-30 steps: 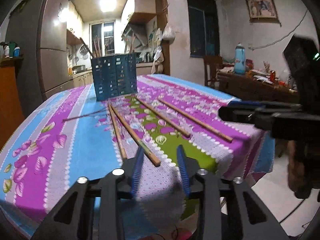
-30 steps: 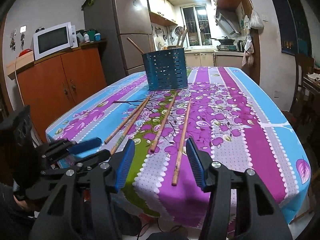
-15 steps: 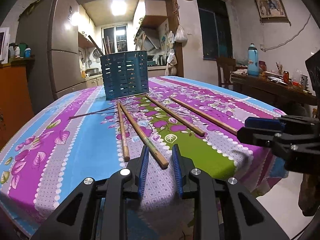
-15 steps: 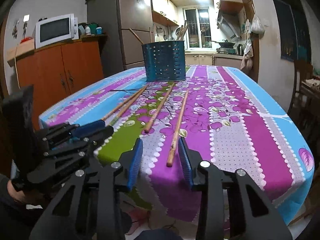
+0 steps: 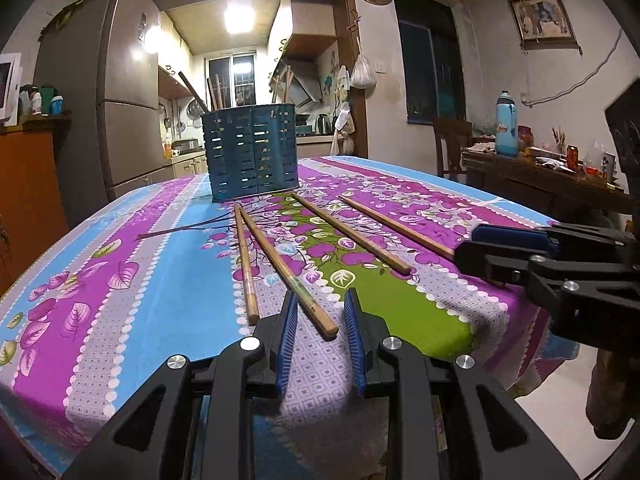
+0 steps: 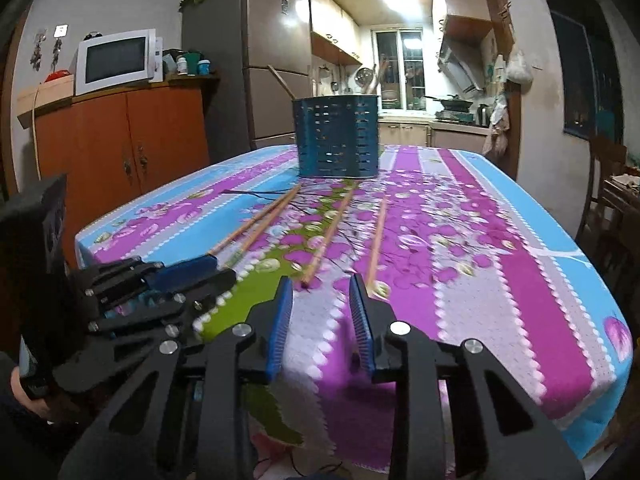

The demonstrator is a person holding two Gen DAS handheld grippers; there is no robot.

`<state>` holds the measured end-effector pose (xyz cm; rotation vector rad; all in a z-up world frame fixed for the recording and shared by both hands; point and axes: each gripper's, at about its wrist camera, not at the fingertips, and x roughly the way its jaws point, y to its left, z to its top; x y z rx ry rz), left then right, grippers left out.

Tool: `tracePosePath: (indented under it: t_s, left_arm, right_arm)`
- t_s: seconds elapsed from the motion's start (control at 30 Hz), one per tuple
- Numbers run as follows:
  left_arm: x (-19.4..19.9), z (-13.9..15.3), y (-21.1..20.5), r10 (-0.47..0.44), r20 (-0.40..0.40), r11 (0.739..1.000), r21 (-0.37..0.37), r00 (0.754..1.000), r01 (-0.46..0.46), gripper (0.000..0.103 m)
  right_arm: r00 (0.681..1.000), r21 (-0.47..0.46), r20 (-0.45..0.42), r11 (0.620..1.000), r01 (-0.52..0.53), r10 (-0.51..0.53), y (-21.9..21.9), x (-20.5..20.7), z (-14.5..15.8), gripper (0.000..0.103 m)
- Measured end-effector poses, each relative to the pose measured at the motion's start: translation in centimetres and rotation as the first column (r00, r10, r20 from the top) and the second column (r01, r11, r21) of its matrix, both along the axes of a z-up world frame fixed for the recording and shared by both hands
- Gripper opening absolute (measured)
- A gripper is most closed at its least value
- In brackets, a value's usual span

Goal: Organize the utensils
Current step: 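Close the left tool on a chopstick while the right tool grasps another, then lift the chopsticks and carry both tools to the blue holder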

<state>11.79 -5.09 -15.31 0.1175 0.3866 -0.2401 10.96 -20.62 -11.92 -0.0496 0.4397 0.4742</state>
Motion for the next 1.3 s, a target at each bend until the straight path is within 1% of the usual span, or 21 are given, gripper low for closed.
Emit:
tracePosePath:
  t_s: [0.1, 0.13, 0.23, 0.37, 0.4, 0.53, 0.57, 0.6, 0.77, 0.97, 1.2, 1.3]
  left_arm:
    - [0.0, 0.1, 0.0, 0.001, 0.000, 1.000, 0.000, 1.000, -0.001, 0.026]
    - [0.0, 0.1, 0.0, 0.001, -0.002, 1.000, -0.002, 1.000, -0.001, 0.026]
    - [0.2, 0.2, 0.0, -0.002, -0.006, 1.000, 0.000, 1.000, 0.002, 0.026]
    - [0.2, 0.2, -0.1, -0.005, -0.009, 1.000, -0.001, 1.000, 0.005, 0.025]
    - [0.2, 0.2, -0.1, -0.005, -0.010, 1.000, -0.002, 1.000, 0.005, 0.025]
    - [0.3, 0.2, 0.0, -0.003, -0.016, 1.000, -0.005, 1.000, 0.002, 0.022]
    - [0.3, 0.2, 0.0, -0.001, -0.017, 1.000, -0.006, 1.000, 0.001, 0.020]
    - [0.5, 0.3, 0.1, 0.001, -0.019, 1.000, -0.006, 1.000, -0.001, 0.019]
    - [0.6, 0.3, 0.5, 0.002, -0.027, 1.000, -0.011, 1.000, -0.003, 0.016]
    - [0.8, 0.3, 0.5, 0.001, -0.026, 1.000, -0.016, 1.000, -0.002, 0.016]
    - [0.6, -0.1, 0.5, -0.006, 0.009, 1.000, -0.003, 1.000, 0.006, 0.017]
    - [0.7, -0.1, 0.5, -0.003, 0.009, 1.000, -0.006, 1.000, 0.003, 0.017]
  right_arm:
    - [1.000, -0.003, -0.014, 1.000, -0.006, 0.006, 1.2, 1.2, -0.1, 0.028]
    - [1.000, 0.000, -0.024, 1.000, -0.004, 0.004, 1.4, 1.7, -0.3, 0.022]
    - [0.998, 0.001, -0.058, 1.000, -0.006, 0.006, 2.0, 2.8, -0.7, 0.016]
    - [0.996, -0.005, -0.088, 1.000, -0.001, 0.000, 2.0, 3.5, -1.2, 0.015]
    - [0.996, -0.004, -0.092, 1.000, 0.001, -0.001, 2.0, 3.6, -1.3, 0.013]
    - [0.995, -0.003, -0.099, 1.000, -0.005, 0.005, 2.1, 3.8, -1.2, 0.012]
    - [0.995, -0.006, -0.100, 1.000, -0.006, 0.006, 2.2, 3.8, -1.2, 0.011]
    - [0.995, -0.008, -0.101, 1.000, -0.004, 0.003, 2.2, 3.9, -1.2, 0.007]
    - [0.993, -0.011, -0.111, 1.000, 0.027, -0.029, 1.4, 3.7, -1.1, 0.006]
    - [0.994, -0.007, -0.106, 1.000, 0.011, -0.012, 1.8, 3.8, -1.2, 0.007]
    - [0.996, -0.019, -0.091, 1.000, 0.014, -0.015, 2.2, 4.1, -1.3, 0.008]
    - [0.996, -0.024, -0.087, 1.000, 0.020, -0.022, 2.4, 4.1, -1.3, 0.007]
